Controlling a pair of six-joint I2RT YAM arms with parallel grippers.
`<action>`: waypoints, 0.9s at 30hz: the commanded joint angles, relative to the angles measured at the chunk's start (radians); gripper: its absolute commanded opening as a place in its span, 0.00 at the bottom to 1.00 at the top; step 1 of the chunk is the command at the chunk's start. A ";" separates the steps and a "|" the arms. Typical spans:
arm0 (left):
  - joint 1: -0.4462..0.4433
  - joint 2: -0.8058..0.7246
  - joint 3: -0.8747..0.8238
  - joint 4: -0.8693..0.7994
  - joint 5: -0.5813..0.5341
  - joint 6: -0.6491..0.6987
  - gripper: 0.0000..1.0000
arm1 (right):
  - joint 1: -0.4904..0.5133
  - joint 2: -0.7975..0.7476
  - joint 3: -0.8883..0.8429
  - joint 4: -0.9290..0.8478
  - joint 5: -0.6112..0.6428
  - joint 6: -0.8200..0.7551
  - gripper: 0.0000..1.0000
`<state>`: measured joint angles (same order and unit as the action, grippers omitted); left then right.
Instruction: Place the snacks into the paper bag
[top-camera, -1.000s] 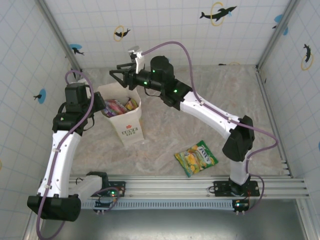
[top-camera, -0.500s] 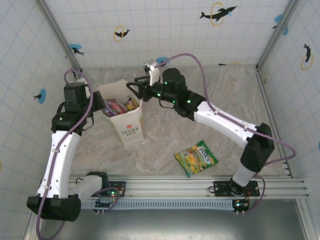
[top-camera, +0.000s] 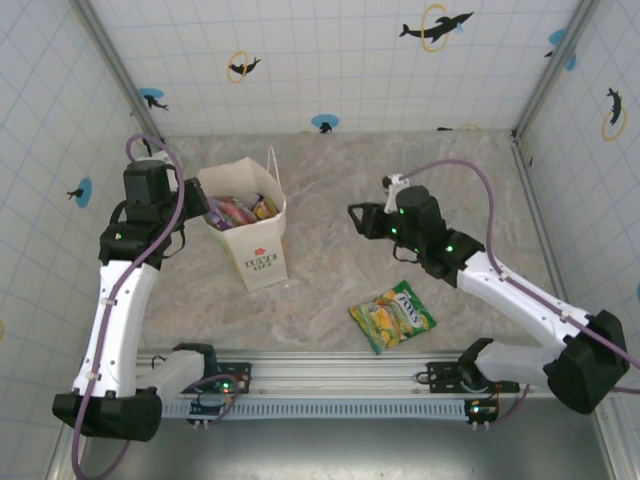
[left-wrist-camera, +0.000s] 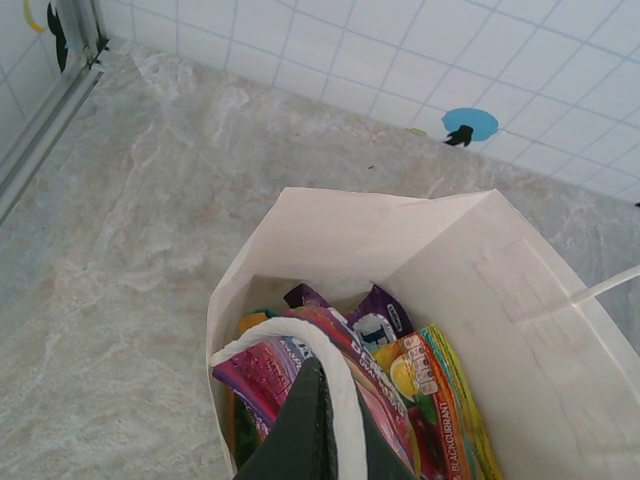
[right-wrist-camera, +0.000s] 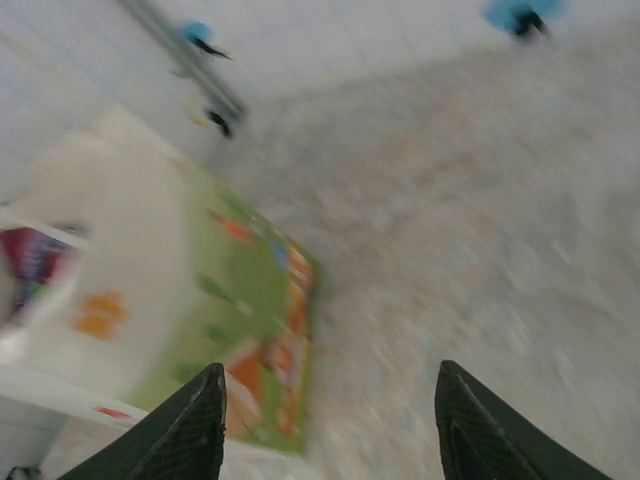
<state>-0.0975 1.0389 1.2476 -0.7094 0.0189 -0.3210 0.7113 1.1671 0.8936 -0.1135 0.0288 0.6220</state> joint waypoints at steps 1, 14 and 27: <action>-0.002 -0.005 0.030 0.027 0.016 0.025 0.00 | -0.038 -0.089 -0.096 -0.269 0.060 0.167 0.60; -0.002 -0.017 0.000 0.034 0.023 0.030 0.00 | -0.164 -0.388 -0.438 -0.592 -0.093 0.443 0.62; -0.002 -0.023 -0.019 0.040 0.027 0.025 0.00 | -0.162 -0.421 -0.526 -0.644 -0.171 0.480 0.63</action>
<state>-0.0975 1.0340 1.2377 -0.6979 0.0376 -0.3134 0.5499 0.7456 0.3973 -0.7593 -0.1036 1.0771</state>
